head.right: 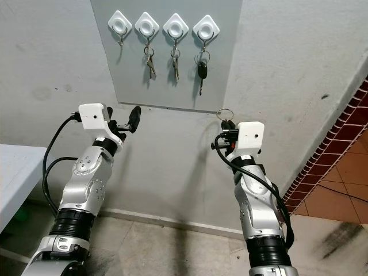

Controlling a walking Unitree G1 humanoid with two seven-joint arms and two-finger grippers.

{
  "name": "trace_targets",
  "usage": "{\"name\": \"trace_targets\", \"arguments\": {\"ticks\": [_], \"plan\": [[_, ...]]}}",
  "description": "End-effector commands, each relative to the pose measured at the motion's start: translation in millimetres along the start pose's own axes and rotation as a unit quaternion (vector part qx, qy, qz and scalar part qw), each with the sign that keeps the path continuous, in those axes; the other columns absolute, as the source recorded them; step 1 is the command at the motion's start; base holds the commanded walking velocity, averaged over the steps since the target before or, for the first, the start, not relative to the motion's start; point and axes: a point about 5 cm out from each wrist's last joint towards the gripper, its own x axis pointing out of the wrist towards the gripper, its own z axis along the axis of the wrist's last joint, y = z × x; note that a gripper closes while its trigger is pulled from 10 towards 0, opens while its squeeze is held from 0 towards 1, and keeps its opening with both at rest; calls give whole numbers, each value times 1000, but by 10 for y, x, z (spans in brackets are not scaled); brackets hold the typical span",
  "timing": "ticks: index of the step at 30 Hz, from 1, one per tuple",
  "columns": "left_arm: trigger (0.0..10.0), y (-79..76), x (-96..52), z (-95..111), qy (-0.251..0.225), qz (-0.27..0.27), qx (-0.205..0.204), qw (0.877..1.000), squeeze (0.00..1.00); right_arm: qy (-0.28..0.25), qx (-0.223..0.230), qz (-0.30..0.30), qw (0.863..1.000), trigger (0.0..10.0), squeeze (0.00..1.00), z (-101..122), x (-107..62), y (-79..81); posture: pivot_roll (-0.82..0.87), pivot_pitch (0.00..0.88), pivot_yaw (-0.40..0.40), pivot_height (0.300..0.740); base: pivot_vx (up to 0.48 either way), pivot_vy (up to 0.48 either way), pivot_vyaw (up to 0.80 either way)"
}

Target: Hang keys on a hook

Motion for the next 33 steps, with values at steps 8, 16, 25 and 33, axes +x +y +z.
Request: {"name": "trace_targets", "arguments": {"ticks": [8, 16, 25, 33], "plan": [[10000, 40, 17, 46, -10, 6, 11, 1000, 0, -9, 1, 3, 1000, 10000, 0, 44, 66, 0, -48, 0, -8, 740, 0, 0, 0], [10000, 20, 27, 28, -15, 16, -2, 1000, 0, -6, -13, 12, 1000, 10000, 0, 80, 73, -57, -59, 0, -42, 740, 0, 0, 0], [10000, -15, -11, -40, -16, 27, -19, 999, 0, -4, -31, 25, 999, 10000, 0, 137, 96, -116, -67, 0, -95, 740, 0, 0, 0], [10000, 10, -43, -80, -19, 44, -28, 998, 0, -1, -43, 39, 998, 10000, 0, 185, 116, -149, -67, 0, -124, 740, 0, 0, 0]]}}
